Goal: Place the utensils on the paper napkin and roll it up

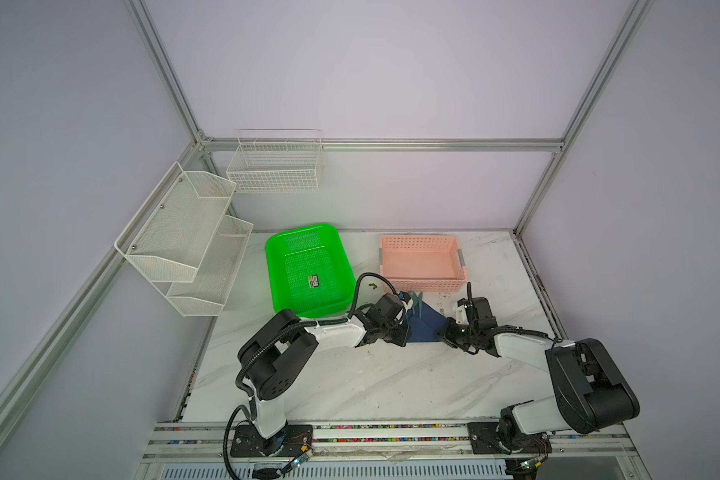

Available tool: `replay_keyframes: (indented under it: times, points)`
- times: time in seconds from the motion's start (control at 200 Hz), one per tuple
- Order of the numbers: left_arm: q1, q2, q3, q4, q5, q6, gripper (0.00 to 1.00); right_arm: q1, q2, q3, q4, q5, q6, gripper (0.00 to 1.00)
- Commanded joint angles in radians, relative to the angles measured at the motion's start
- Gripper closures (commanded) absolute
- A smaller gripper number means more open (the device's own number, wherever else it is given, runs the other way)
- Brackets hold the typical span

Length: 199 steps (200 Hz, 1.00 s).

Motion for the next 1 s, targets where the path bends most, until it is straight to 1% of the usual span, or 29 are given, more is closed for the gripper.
replay_keyframes:
  times: [0.0, 0.43, 0.535, 0.62, 0.675, 0.795, 0.99]
  points:
    - [-0.002, 0.011, 0.074, 0.042, 0.026, -0.005, 0.83, -0.004, -0.002, 0.016, -0.038, 0.025, -0.015, 0.87]
    - [0.008, 0.053, 0.018, 0.057, 0.01, -0.014, 0.83, -0.004, -0.016, 0.031, -0.065, 0.026, -0.024, 0.87]
    - [0.013, 0.058, 0.012, 0.065, 0.015, -0.018, 0.83, -0.003, -0.04, 0.039, -0.071, 0.021, -0.025, 0.86]
    - [0.015, 0.061, 0.012, 0.065, 0.017, -0.019, 0.83, -0.001, -0.064, 0.045, -0.08, 0.016, -0.03, 0.83]
    - [0.015, 0.064, 0.011, 0.065, 0.016, -0.019, 0.83, 0.008, -0.104, 0.051, -0.088, 0.013, -0.035, 0.81]
    - [0.016, 0.065, 0.008, 0.066, 0.017, -0.019, 0.84, 0.038, -0.133, 0.073, -0.11, 0.002, -0.056, 0.79]
    - [0.018, 0.066, 0.006, 0.065, 0.016, -0.02, 0.84, 0.094, -0.082, 0.107, -0.113, -0.034, -0.086, 0.81]
